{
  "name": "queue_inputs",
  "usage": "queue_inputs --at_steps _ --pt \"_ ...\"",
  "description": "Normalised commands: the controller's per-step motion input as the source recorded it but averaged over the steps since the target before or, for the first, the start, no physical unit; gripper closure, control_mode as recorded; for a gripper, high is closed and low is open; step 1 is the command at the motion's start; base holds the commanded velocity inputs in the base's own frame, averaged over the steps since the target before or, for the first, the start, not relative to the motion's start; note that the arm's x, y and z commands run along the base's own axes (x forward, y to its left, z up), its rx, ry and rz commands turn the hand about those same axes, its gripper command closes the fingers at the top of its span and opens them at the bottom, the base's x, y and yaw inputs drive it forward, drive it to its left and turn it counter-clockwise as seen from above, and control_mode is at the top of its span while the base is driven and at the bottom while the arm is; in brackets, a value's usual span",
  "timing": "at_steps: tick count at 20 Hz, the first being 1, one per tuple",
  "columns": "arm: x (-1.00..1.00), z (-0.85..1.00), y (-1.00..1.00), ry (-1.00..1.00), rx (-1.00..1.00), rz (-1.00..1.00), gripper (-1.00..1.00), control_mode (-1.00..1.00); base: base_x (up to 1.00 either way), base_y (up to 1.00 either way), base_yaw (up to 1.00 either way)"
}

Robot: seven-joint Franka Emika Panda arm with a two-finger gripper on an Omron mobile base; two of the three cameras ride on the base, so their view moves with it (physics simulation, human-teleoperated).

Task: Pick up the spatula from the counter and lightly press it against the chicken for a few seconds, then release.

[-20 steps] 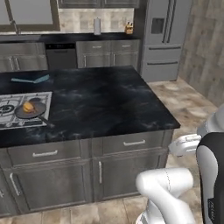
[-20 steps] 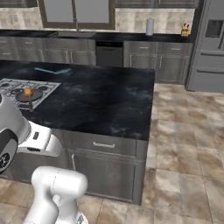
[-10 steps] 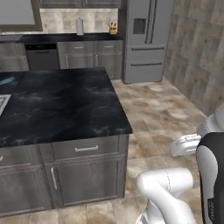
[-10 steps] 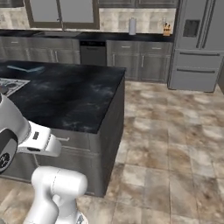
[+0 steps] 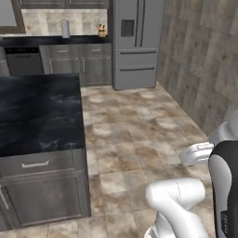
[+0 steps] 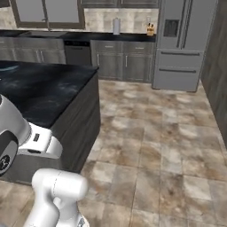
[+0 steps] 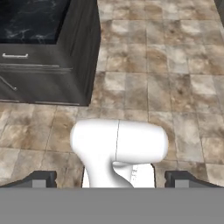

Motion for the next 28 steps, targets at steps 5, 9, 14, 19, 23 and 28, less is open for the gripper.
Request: queue_inputs --at_steps 5,9,14,19,23,28 --pt "0.0 0.0 0.0 0.0 0.0 0.0 -1.0 1.0 0.0 -0.95 0.0" --pt "0.0 0.0 0.0 0.0 0.0 0.0 -1.0 1.0 0.22 -0.76 0.05" --pt "0.0 0.0 0.0 0.0 0.0 0.0 -1.0 1.0 0.88 -0.46 0.11" --pt "0.0 0.0 0.0 0.0 0.0 0.0 -1.0 1.0 1.0 -0.28 0.11" --pt "0.0 0.0 0.0 0.0 0.0 0.0 -1.0 1.0 1.0 -0.47 0.07" --pt "0.0 0.0 0.0 0.0 0.0 0.0 -1.0 1.0 1.0 -0.7 0.06"
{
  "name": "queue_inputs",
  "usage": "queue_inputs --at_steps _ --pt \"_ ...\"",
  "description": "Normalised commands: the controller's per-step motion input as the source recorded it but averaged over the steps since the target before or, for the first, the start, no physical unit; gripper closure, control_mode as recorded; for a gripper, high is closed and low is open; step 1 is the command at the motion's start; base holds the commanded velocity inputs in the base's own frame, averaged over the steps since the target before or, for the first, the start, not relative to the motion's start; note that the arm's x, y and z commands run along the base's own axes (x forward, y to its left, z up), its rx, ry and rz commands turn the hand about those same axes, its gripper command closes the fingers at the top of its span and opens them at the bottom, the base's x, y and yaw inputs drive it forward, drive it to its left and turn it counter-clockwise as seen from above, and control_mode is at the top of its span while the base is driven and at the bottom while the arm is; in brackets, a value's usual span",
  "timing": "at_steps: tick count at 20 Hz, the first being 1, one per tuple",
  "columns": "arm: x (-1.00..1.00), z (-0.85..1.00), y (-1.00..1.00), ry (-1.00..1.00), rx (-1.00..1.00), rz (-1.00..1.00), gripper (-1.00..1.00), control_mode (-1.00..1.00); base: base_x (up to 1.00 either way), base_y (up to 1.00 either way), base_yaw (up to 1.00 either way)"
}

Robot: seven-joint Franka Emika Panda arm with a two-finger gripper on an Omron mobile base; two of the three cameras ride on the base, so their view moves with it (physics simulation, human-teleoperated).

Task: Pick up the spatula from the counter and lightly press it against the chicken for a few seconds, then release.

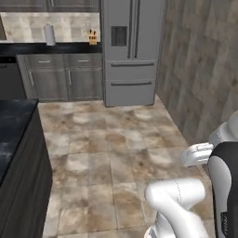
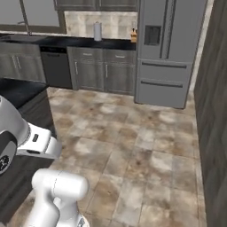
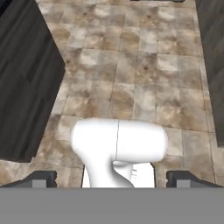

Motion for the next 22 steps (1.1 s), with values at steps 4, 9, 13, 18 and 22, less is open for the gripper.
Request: queue_inputs --at_steps 4,9,13,18,22 --pt "0.0 0.0 0.0 0.0 0.0 0.0 -1.0 1.0 1.0 -0.68 0.05" --pt "0.0 0.0 0.0 0.0 0.0 0.0 -1.0 1.0 1.0 -0.59 0.07" --pt "0.0 0.0 0.0 0.0 0.0 0.0 -1.0 1.0 1.0 -0.44 0.08" --pt "0.0 0.0 0.0 0.0 0.0 0.0 -1.0 1.0 1.0 -0.34 0.12" --pt "0.0 0.0 0.0 0.0 0.0 0.0 -1.0 1.0 0.99 -0.2 0.2"
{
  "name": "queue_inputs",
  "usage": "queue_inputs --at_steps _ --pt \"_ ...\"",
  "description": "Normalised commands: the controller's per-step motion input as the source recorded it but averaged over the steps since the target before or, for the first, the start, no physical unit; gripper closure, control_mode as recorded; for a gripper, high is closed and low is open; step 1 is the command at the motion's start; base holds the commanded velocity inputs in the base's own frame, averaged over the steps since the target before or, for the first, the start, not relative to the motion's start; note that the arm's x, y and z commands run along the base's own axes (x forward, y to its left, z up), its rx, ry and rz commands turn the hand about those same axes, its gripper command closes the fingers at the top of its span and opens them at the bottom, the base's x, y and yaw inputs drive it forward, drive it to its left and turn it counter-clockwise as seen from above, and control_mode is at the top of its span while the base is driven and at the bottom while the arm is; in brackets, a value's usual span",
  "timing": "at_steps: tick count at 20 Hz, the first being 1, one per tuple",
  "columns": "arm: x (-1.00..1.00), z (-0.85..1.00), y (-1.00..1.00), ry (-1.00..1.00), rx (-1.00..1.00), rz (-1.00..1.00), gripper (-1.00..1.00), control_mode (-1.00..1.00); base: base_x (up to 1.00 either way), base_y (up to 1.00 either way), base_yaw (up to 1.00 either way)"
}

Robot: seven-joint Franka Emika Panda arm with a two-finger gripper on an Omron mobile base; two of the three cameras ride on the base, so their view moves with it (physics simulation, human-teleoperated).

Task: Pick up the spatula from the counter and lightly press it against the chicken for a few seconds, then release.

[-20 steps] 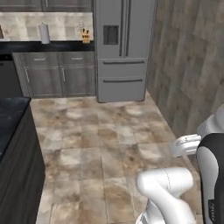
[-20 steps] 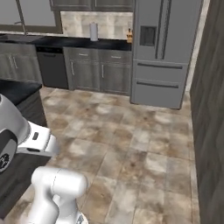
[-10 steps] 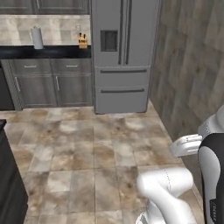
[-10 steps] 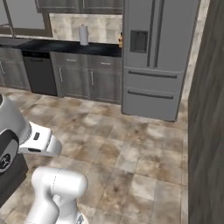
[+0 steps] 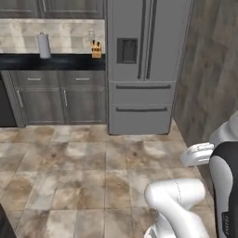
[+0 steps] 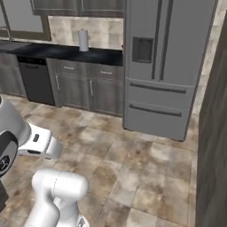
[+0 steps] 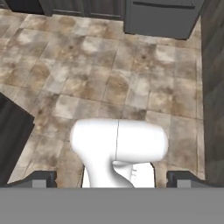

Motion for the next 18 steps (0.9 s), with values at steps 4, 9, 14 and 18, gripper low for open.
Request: queue_inputs --at_steps 4,9,14,18 --pt "0.0 0.0 0.0 0.0 0.0 0.0 -1.0 1.0 0.88 -0.14 0.3" --pt "0.0 0.0 0.0 0.0 0.0 0.0 -1.0 1.0 0.79 -0.16 0.37" --pt "0.0 0.0 0.0 0.0 0.0 0.0 -1.0 1.0 0.71 -0.21 0.38" --pt "0.0 0.0 0.0 0.0 0.0 0.0 -1.0 1.0 0.67 -0.33 0.41"
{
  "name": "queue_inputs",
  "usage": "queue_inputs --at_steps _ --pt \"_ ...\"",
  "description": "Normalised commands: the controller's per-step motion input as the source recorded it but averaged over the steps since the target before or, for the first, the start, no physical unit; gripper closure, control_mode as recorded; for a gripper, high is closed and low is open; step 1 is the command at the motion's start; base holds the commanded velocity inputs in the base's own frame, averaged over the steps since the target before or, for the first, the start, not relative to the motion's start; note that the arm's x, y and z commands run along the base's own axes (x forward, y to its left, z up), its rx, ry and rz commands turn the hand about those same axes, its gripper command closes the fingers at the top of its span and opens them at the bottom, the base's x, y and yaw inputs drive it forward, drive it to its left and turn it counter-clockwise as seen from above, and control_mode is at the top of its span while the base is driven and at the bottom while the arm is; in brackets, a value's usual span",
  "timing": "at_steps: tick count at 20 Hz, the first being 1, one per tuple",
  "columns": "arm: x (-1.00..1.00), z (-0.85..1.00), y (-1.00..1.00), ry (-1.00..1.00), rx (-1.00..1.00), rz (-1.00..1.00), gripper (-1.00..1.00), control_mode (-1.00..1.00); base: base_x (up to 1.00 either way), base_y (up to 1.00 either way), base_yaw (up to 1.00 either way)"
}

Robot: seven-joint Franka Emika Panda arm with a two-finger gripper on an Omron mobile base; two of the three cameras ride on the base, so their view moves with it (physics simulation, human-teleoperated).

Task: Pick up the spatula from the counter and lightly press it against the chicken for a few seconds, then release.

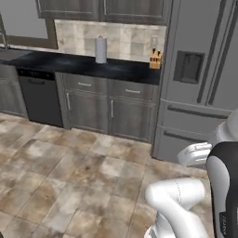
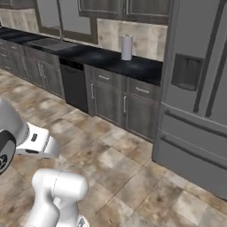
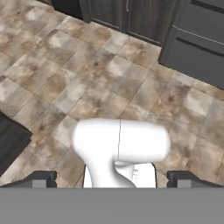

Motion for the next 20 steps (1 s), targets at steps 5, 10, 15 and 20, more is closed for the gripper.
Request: queue_inputs --at_steps 5,10,15,20 --pt "0.0 0.0 0.0 0.0 0.0 0.0 -1.0 1.0 0.64 -0.39 0.46" --pt "0.0 0.0 0.0 0.0 0.0 0.0 -1.0 1.0 0.64 -0.36 0.49" --pt "0.0 0.0 0.0 0.0 0.0 0.0 -1.0 1.0 0.71 -0.34 0.49" --pt "0.0 0.0 0.0 0.0 0.0 0.0 -1.0 1.0 0.7 -0.37 0.49"
